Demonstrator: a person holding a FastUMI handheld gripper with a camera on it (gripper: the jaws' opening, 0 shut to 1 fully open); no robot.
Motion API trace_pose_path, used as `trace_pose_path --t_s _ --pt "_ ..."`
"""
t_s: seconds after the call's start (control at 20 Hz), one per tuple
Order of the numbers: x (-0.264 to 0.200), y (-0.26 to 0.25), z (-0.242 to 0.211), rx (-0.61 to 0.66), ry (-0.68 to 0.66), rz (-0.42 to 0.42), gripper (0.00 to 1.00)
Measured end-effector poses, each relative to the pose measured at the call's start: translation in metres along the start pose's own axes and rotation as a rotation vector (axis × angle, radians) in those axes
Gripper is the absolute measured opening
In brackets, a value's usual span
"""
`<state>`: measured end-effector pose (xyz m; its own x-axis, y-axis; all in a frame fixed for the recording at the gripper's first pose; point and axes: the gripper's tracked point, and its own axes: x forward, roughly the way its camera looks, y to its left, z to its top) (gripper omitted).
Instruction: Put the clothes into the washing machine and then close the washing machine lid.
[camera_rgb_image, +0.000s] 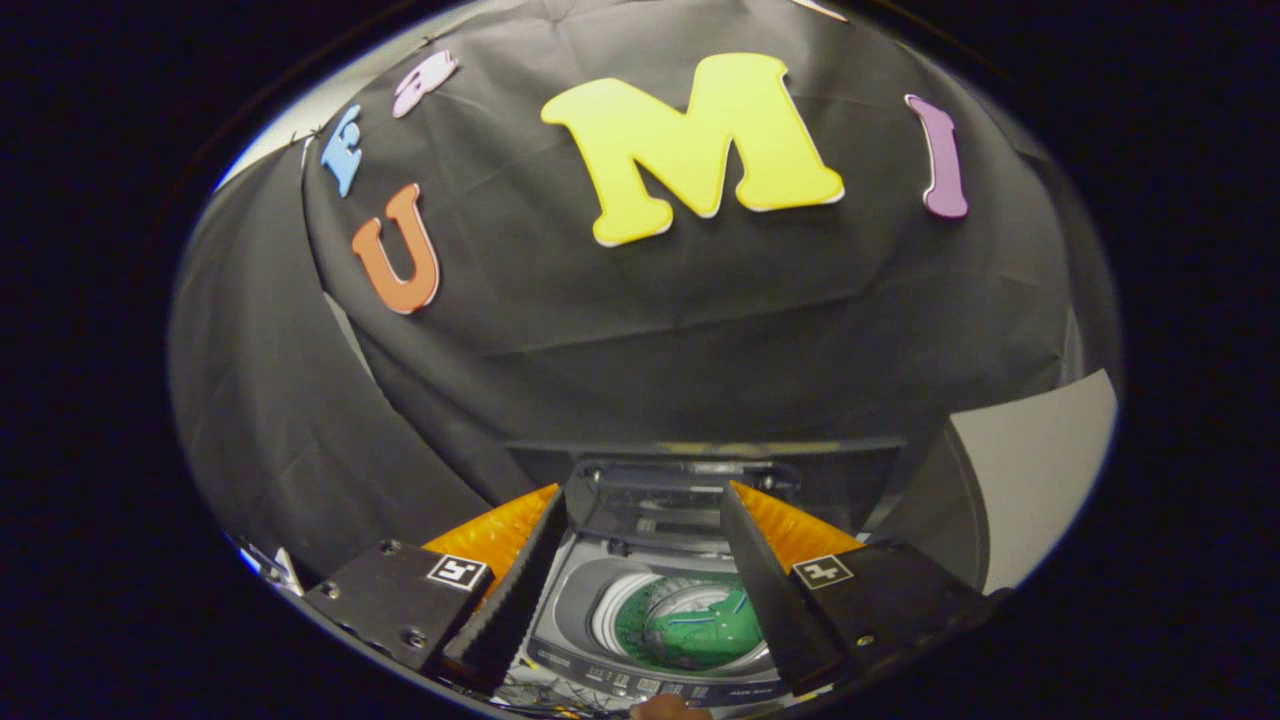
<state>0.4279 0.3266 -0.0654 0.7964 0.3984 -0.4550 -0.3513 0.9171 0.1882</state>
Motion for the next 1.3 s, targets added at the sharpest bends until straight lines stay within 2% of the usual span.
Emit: trace_pose_path --t_s 0.15,0.3,0.4,0.6,0.75,0.85,1.05,1.3 --pt "0.008 0.0 0.028 -0.033 -0.016 -0.015 0.96" --pt "0.042 -0.004 0.044 -0.068 -0.017 -0.051 0.96" --pt "0.069 -0.008 0.042 -0.072 0.019 -0.059 0.96" --pt "0.119 -0.023 0.032 0.0 0.077 -0.079 0.97" --pt "0.148 -0.038 0.018 0.022 0.125 -0.128 0.97" --pt "0.161 -0.047 0.012 0.027 0.142 -0.155 0.97" --pt "0.178 -0.052 0.007 0.003 0.15 -0.156 0.97" --pt "0.186 -0.06 0.001 -0.022 0.17 -0.199 0.96"
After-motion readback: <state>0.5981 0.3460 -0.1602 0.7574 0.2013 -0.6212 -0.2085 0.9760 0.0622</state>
